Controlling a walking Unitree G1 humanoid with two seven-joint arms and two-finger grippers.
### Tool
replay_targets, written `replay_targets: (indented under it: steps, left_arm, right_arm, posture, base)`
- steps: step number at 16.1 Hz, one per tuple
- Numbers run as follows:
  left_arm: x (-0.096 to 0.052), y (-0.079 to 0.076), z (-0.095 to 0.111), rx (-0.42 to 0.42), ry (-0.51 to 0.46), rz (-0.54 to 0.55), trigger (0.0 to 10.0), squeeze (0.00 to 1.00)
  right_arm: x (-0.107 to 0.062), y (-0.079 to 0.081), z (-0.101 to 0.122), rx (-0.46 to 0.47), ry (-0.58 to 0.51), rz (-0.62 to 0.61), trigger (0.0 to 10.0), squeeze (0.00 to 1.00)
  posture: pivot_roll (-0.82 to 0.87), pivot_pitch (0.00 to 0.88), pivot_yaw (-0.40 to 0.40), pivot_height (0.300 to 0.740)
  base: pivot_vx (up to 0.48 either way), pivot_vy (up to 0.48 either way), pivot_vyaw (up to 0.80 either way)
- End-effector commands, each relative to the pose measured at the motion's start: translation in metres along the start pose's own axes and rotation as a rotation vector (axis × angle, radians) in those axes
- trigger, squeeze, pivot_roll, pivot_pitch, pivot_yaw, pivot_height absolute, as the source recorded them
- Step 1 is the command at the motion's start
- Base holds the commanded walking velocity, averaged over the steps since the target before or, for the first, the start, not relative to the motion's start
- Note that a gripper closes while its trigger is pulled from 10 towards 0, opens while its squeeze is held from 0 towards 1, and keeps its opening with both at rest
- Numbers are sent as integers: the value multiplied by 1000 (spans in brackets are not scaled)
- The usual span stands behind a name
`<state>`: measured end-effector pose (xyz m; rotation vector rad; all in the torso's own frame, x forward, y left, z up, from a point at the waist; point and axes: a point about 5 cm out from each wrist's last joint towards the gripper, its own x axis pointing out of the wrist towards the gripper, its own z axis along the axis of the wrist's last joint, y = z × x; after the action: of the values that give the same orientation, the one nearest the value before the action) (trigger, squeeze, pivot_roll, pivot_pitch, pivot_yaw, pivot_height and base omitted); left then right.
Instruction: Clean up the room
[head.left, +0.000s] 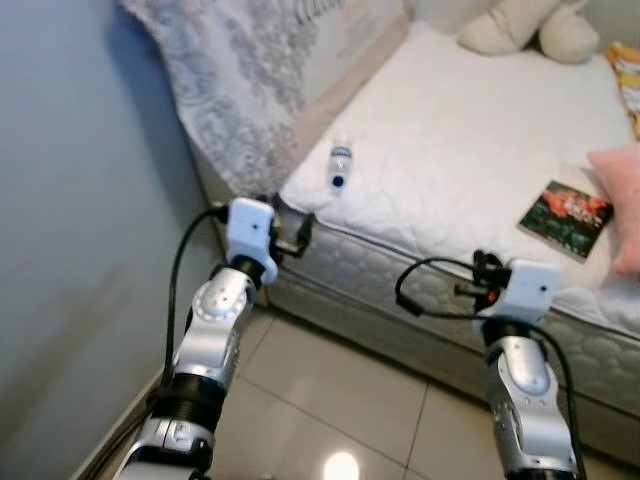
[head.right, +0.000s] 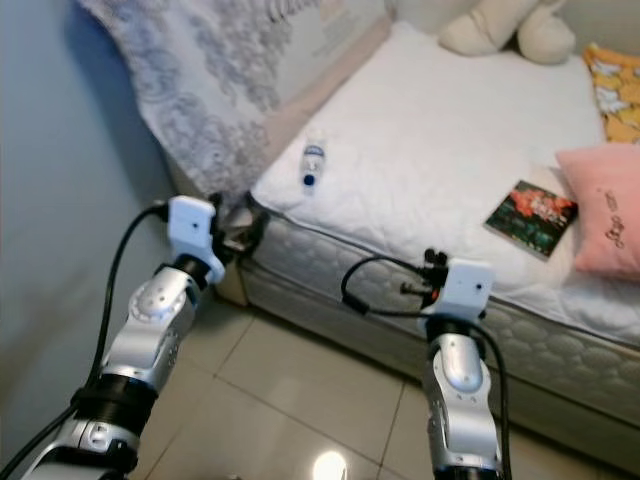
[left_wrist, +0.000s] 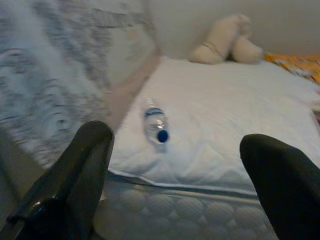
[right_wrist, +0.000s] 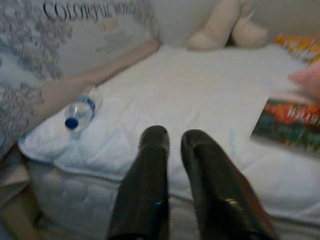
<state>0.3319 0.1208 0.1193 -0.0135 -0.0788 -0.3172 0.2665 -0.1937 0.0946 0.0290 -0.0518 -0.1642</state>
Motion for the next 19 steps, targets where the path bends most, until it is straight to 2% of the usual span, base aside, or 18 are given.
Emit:
replay_targets:
  steps: [1,2,4,5,6,9,14,16,17,18,19]
  left_arm:
    - [3,3,0,-64,14,46,10000,1000]
    - [4,5,-4,-116,35,70,10000,1000]
    - [4,8,-6,-158,48,104,10000,1000]
    - [4,6,-8,-150,60,100,10000,1000]
    - [4,4,-9,-140,65,88,10000,1000]
    - [6,-5,-9,-67,63,28,10000,1000]
    - [8,-11,-5,-83,29,-24,10000,1000]
    - [8,-15,-1,-76,-7,-58,10000,1000]
    - [9,-14,-1,-75,3,-46,10000,667]
    - [9,-14,-2,-76,10,-38,10000,553]
    - [10,-14,-1,-78,7,-31,10000,545]
  right_arm:
    - [2,-8,8,-38,-44,-46,10000,1000]
    - [2,-11,7,-40,-37,-58,10000,1000]
    - [3,-12,4,-52,-15,-58,10000,1000]
    - [3,-16,-4,-150,48,-74,10000,1000]
    - [2,-19,-7,-189,75,-81,10000,1000]
    - [3,-18,-7,-170,75,-55,10000,1000]
    - [4,-16,-5,-174,69,-46,10000,1000]
    - [4,-17,-4,-181,64,-51,10000,1000]
    - [4,-18,-4,-183,65,-53,10000,1000]
    - [4,-18,-4,-185,65,-54,10000,1000]
    - [3,-18,-4,-186,64,-58,10000,1000]
  posture:
    - [-76,0,50,740]
    - [-77,0,49,740]
    - [-78,0,48,740]
    - [-79,0,44,740]
    - [-80,0,40,740]
    - [-87,0,37,740]
    - [-96,0,37,740]
    - [-100,0,36,740]
    - [-105,0,38,740]
    - [-105,0,39,740]
    - [-107,0,41,740]
  base:
    - [0,0,0]
    - [0,0,0]
    - [0,0,0]
    - [0,0,0]
    - [0,0,0]
    - [0,0,0]
    - [0,0,0]
    - [480,0,0]
    - [472,0,0]
    - [472,0,0]
    - [472,0,0]
